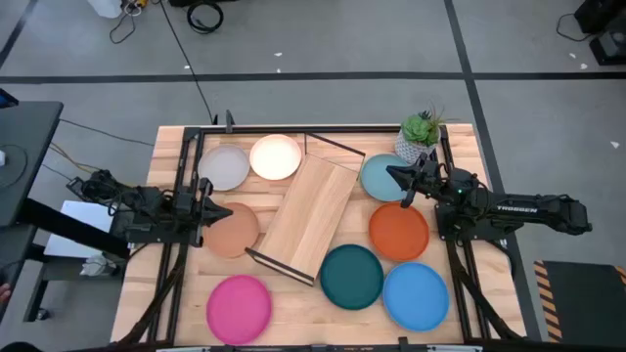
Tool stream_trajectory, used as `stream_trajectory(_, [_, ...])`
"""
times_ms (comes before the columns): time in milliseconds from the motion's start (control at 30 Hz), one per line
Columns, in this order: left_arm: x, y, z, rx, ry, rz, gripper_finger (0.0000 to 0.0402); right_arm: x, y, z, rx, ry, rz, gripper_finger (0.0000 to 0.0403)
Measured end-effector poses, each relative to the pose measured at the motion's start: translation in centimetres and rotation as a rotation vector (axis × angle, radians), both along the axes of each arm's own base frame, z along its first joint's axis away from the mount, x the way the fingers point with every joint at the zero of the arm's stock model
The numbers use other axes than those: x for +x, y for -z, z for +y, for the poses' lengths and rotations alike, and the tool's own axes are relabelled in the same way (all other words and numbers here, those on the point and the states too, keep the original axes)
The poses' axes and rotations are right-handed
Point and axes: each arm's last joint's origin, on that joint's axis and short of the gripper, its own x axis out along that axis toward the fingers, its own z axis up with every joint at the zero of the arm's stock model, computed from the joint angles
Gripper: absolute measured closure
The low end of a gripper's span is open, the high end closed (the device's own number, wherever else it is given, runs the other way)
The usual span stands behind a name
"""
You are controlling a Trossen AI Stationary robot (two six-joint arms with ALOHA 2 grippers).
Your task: Place and stack plates onto a shelf
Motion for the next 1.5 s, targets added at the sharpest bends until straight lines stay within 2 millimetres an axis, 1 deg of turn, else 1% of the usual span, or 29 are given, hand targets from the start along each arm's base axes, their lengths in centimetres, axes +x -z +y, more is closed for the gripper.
stream_trajectory(1500, [0.00, 0.00, 0.00, 0.000, 0.000, 0.000, 0.0395, 0.00, -0.01, 0.00, 0.000, 0.000, 0.000, 0.0372])
